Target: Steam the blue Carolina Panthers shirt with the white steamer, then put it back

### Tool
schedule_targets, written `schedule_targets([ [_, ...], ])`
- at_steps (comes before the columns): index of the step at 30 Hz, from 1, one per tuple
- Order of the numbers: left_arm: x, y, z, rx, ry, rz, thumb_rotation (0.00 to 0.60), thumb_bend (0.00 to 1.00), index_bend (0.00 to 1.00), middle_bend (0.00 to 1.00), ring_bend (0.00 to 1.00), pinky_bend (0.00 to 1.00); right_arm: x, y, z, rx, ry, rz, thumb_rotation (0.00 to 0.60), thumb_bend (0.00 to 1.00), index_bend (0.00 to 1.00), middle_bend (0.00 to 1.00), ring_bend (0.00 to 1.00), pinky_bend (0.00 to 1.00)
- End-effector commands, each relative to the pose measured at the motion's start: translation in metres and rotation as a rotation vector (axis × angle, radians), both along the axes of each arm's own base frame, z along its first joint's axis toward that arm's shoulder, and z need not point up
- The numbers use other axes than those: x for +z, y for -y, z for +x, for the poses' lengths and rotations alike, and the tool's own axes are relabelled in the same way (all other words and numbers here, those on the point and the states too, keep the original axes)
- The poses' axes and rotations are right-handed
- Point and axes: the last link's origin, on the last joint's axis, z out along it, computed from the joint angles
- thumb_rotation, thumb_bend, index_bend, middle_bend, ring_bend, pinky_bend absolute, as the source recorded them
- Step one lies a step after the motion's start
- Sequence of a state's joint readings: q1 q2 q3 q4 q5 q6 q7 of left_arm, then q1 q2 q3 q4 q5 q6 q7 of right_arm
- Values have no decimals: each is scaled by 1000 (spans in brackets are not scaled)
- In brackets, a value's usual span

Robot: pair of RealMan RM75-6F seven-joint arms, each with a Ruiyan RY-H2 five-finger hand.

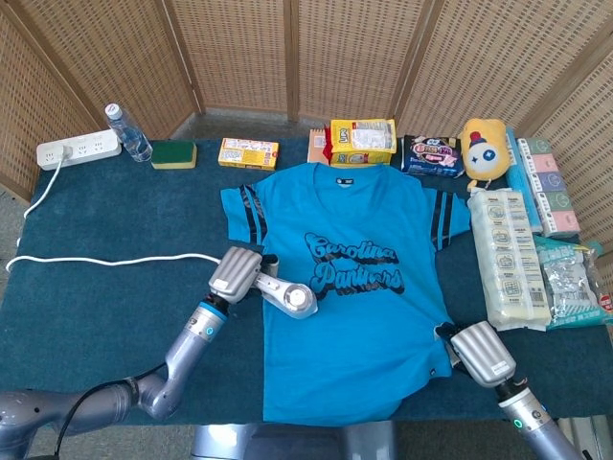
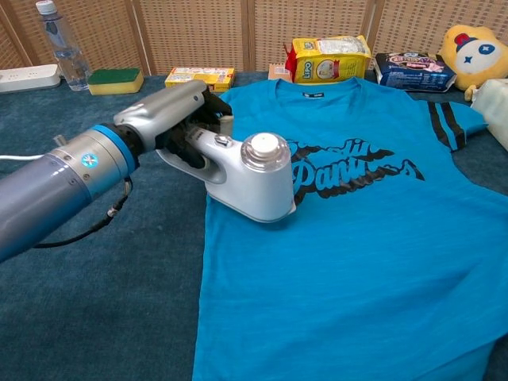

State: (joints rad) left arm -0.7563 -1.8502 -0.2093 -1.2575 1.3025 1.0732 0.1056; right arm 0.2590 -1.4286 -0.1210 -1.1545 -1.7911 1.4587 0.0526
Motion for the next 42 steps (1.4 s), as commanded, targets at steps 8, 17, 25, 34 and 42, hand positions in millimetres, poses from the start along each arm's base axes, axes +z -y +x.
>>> schedule_targets([
  [8,-42,13,24,-34,15,-58,600,414,677,756,676,743,0,1,-1,-3,5,0,600,595,565,569,649,782],
  [17,-61,25,41,-59,21,-98,600,413,677,756,676,743,1,1,-2,-10,7,-2,600,596,565,569,649,785],
  [25,-68,33,55,-81,49,-115,600,412,677,756,676,743,2,0,-4,-15,8,-6,600,595,565,569,650,786],
  [34,-55,10,27,-44,-4,-40,600,413,678,756,676,743,3,1,-3,-17,4,-10,600,595,565,569,650,786],
  [42,-35,-9,1,2,-35,10,600,412,677,756,676,743,0,1,-1,-12,2,-1,600,595,565,569,650,786],
])
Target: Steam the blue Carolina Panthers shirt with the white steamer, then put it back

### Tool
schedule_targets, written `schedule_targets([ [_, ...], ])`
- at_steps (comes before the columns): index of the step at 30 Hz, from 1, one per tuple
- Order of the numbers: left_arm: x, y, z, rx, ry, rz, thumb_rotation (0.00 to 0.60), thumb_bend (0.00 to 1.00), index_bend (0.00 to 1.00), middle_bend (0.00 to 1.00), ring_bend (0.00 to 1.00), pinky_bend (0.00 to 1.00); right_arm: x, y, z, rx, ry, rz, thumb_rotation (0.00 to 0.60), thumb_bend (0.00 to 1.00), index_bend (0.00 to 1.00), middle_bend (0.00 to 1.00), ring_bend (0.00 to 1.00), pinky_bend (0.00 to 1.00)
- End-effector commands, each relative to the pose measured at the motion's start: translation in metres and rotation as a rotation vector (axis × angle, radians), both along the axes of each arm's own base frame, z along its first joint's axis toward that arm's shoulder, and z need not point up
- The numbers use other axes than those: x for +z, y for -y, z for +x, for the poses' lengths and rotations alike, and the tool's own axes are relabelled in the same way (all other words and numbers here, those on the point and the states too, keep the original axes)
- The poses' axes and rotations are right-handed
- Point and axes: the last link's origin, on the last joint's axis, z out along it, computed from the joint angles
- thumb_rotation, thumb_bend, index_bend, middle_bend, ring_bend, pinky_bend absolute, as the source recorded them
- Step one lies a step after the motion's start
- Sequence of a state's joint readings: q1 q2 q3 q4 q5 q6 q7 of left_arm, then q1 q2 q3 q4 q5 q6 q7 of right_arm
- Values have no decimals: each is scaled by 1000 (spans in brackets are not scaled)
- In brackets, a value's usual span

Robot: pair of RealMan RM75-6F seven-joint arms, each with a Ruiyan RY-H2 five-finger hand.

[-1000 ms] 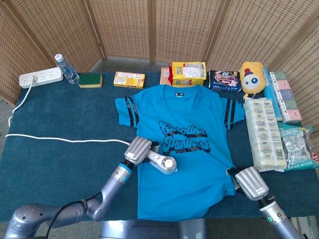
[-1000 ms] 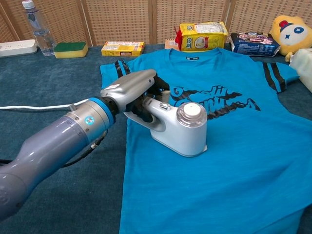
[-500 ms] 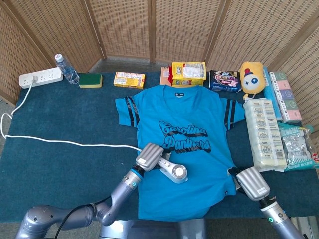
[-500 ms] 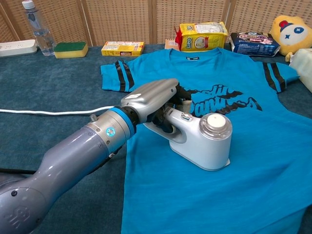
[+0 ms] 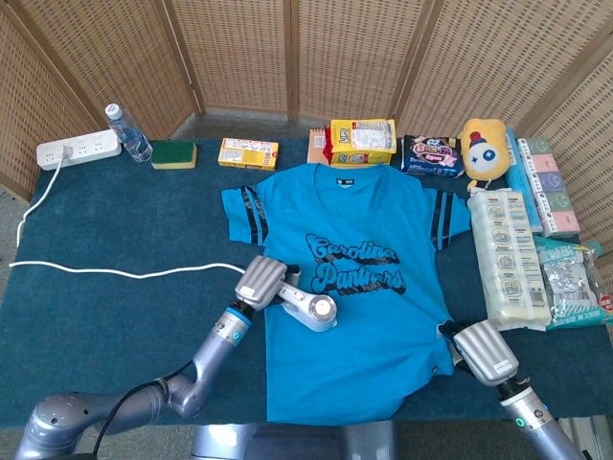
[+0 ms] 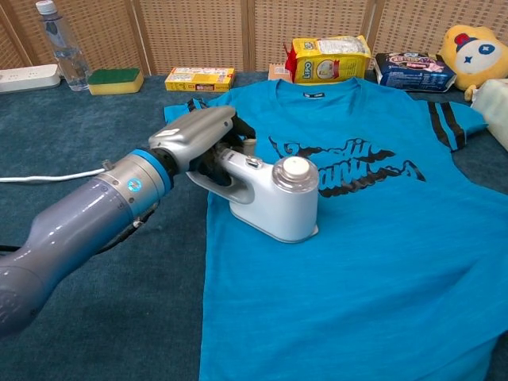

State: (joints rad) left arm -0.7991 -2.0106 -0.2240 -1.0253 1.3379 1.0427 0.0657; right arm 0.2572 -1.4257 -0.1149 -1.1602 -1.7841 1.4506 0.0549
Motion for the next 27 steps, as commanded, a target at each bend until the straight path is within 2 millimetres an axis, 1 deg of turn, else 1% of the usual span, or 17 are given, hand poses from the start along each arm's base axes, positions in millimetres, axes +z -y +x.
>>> schedule_targets([
  [1,5,-4,-8,26,8,9,600,412,677,756,676,743,-1,0,0,1,-1,2,600,596,565,569,650,787],
  [8,4,-2,-5,24,17,-3,600,413,677,756,676,743,0,0,1,0,1,0,600,595,565,569,650,787],
  [10,-3,3,4,9,22,-23,600,412,677,756,676,743,1,0,-1,-5,-1,-2,600,595,565,569,650,788],
  [13,-10,7,10,-2,25,-37,600,412,677,756,676,743,2,-1,-2,-7,-2,-5,600,595,565,569,651,790],
  [22,-29,25,42,-65,48,-89,600,412,678,756,676,743,7,-2,-5,-14,-1,-15,600,595,565,569,653,791],
  [27,-35,32,52,-87,58,-103,600,412,677,756,676,743,8,-2,-7,-18,-1,-18,600,595,565,569,654,791],
])
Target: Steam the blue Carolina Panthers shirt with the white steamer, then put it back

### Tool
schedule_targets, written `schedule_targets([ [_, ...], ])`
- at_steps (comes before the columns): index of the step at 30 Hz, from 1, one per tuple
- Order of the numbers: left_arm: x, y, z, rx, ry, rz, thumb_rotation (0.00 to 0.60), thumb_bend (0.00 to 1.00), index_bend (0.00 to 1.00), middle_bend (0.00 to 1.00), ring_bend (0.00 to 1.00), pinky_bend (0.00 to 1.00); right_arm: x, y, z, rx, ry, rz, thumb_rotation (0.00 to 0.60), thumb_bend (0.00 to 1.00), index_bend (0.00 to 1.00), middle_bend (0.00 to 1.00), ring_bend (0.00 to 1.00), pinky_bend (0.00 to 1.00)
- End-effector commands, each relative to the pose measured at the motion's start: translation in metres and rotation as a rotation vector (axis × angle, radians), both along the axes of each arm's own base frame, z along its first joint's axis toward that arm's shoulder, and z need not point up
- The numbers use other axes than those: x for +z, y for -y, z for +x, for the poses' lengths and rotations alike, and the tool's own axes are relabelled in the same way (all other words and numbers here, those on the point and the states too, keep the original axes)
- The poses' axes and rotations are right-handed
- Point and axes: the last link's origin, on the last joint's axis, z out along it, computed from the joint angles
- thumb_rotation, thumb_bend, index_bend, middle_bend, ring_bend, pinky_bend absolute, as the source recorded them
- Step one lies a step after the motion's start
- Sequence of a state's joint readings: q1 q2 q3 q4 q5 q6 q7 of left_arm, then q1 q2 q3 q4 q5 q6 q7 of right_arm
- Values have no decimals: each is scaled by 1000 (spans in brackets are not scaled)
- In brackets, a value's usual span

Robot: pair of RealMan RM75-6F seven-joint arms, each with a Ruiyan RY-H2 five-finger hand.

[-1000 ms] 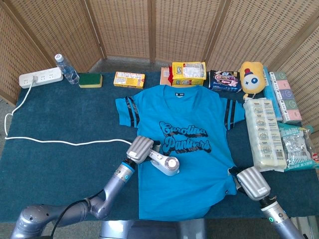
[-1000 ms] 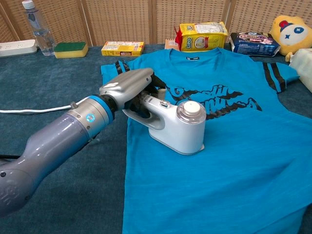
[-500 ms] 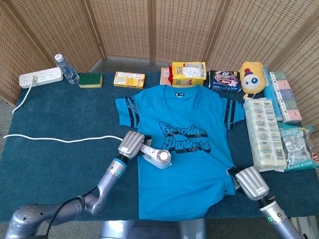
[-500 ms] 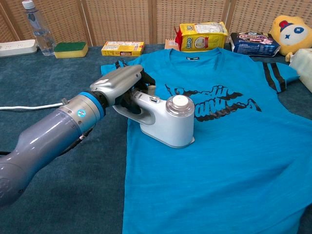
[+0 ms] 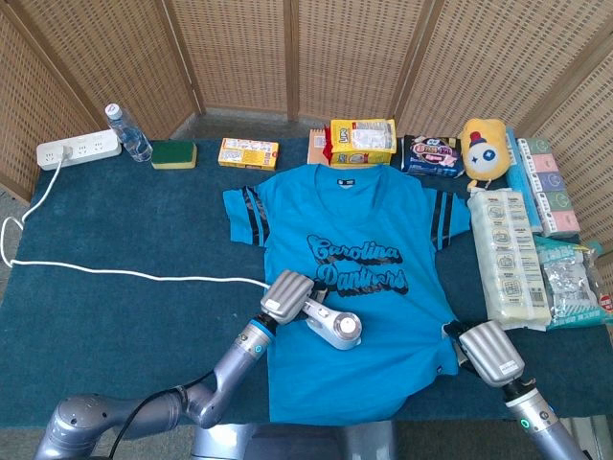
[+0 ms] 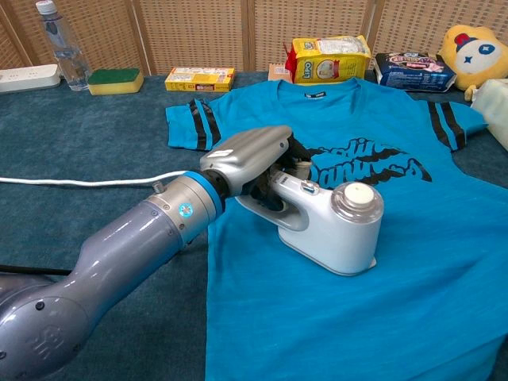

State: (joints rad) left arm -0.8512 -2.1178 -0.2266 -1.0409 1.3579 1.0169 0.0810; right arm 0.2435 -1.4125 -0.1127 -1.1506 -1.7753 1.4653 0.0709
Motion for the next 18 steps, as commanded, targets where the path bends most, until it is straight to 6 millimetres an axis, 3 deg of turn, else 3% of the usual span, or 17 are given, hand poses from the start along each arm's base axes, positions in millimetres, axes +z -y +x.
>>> schedule_targets([
  [1,-2,2,3,-12,0,0,600,412,678,756,676,743,0,0,0,-1,-1,0,600,594,565,569,654,792],
  [7,2,-7,-8,5,-18,23,600,411,677,757,676,743,-1,0,0,-2,-3,3,600,595,565,569,654,792],
  [18,29,-37,-43,64,-58,114,600,412,677,756,676,743,-7,2,4,3,-7,16,600,595,565,569,654,794],
])
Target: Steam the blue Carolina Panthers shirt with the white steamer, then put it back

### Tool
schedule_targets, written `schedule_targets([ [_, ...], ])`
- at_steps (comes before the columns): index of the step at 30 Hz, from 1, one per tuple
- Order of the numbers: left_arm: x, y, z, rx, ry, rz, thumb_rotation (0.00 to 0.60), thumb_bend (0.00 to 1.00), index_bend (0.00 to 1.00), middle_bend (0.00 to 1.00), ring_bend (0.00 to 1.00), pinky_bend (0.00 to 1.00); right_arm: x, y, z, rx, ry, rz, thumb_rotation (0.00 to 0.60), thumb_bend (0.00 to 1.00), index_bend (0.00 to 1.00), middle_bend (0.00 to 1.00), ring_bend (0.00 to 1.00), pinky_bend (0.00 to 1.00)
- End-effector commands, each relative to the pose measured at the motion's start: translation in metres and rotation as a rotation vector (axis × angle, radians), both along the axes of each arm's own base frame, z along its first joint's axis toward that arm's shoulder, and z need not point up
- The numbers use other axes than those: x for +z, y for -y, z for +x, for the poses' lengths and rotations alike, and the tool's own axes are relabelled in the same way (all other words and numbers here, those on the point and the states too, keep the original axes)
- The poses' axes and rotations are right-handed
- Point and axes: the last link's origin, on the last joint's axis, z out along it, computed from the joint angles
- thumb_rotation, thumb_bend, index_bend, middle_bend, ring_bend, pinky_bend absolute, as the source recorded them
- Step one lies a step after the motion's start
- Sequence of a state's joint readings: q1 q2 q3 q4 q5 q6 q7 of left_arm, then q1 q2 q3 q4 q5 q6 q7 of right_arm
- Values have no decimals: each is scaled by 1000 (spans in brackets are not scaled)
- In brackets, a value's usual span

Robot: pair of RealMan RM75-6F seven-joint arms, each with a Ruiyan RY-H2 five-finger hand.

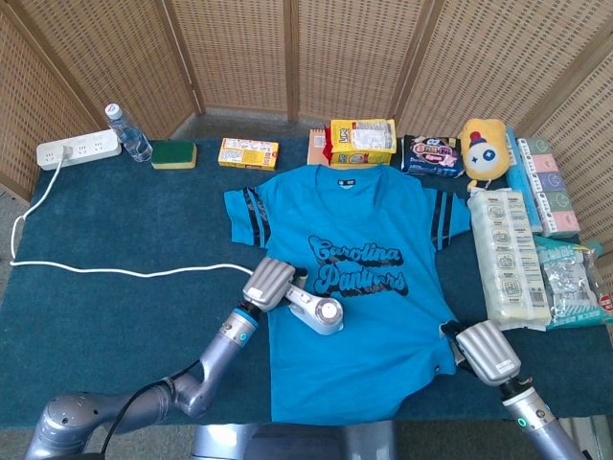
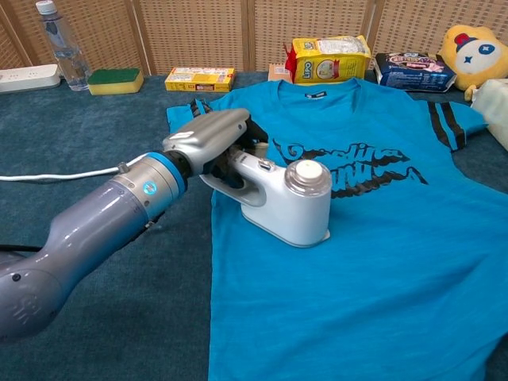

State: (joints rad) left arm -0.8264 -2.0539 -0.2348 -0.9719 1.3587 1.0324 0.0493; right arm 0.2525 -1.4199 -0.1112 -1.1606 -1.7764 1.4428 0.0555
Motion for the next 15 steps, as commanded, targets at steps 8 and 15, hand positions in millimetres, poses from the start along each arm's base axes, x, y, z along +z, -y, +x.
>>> schedule_targets([
  [8,16,-21,-17,90,4,89,600,411,677,756,676,743,-1,1,0,-4,-3,2,600,595,566,569,655,795],
  [15,18,-27,-23,135,-5,133,600,412,677,757,676,743,2,0,-1,-8,0,-3,600,595,566,570,655,796],
])
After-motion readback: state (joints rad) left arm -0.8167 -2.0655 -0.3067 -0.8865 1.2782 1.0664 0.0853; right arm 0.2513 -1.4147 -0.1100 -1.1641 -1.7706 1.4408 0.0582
